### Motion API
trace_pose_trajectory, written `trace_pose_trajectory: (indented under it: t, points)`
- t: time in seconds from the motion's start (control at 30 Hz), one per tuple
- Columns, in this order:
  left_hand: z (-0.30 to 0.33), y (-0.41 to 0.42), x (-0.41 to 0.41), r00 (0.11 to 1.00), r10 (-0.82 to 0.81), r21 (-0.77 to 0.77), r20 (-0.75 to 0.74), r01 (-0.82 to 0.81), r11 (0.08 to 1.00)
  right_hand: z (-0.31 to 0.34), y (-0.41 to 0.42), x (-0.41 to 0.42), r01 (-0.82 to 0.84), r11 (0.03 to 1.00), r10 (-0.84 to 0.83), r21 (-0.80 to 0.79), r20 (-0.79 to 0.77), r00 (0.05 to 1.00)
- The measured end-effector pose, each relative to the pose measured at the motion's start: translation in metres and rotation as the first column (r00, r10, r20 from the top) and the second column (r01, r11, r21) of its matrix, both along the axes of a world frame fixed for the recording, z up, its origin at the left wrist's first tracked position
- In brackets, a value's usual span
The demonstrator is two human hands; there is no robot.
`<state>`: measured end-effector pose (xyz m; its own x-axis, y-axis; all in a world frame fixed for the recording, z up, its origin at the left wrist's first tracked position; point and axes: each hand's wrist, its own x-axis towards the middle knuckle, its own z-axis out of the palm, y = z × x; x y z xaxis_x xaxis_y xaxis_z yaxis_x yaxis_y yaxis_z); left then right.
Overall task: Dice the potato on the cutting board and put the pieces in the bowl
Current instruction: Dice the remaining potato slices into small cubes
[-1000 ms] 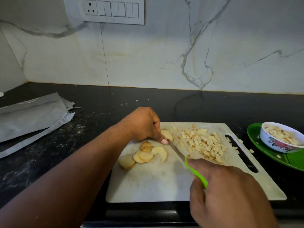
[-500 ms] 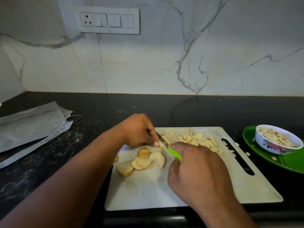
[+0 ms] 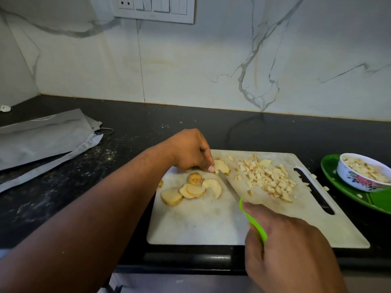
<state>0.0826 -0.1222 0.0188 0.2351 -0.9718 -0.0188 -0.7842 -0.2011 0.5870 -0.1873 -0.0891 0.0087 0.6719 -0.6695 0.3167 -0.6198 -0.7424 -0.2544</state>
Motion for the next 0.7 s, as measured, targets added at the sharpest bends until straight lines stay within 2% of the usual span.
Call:
trace_pose_trajectory:
  t: [0.03, 0.07, 0.13, 0.2, 0.3, 0.37, 0.5, 0.7]
  points:
    - [-0.001, 0.002, 0.001, 1.000, -0.011, -0.009, -0.016, 0.011, 1.000, -0.004, 0.000, -0.003, -0.008, 1.000, 0.009, 0.022, -0.043, 0.999]
    - [-0.002, 0.003, 0.002, 0.999, -0.021, -0.022, -0.038, 0.021, 1.000, -0.005, 0.001, -0.007, 0.009, 0.999, -0.007, 0.038, -0.029, 1.000]
    - [-0.003, 0.007, 0.005, 0.994, -0.029, -0.039, -0.102, 0.025, 0.999, -0.006, 0.000, -0.011, 0.071, 0.997, -0.069, -0.031, 0.059, 0.996]
    - [-0.004, 0.009, 0.010, 0.983, -0.032, -0.048, -0.178, 0.023, 0.999, -0.001, 0.002, -0.008, 0.058, 0.998, -0.056, -0.038, 0.063, 0.996]
    - [-0.007, 0.009, 0.013, 0.944, 0.009, -0.065, -0.330, -0.033, 0.997, 0.005, 0.005, 0.008, 0.002, 0.998, 0.010, -0.057, 0.199, 0.980]
    - [-0.007, 0.007, 0.012, 0.910, 0.057, -0.093, -0.410, -0.105, 0.990, 0.010, 0.006, 0.025, -0.007, 1.000, 0.009, -0.008, 0.165, 0.986]
    - [-0.008, 0.005, 0.014, 0.932, 0.159, -0.148, -0.325, -0.216, 0.965, 0.004, 0.001, 0.048, -0.010, 1.000, 0.010, -0.003, 0.116, 0.993]
    - [-0.010, 0.002, 0.016, 0.935, 0.193, -0.060, -0.297, -0.220, 0.974, -0.002, -0.007, 0.046, 0.018, 0.999, -0.021, 0.027, 0.114, 0.993]
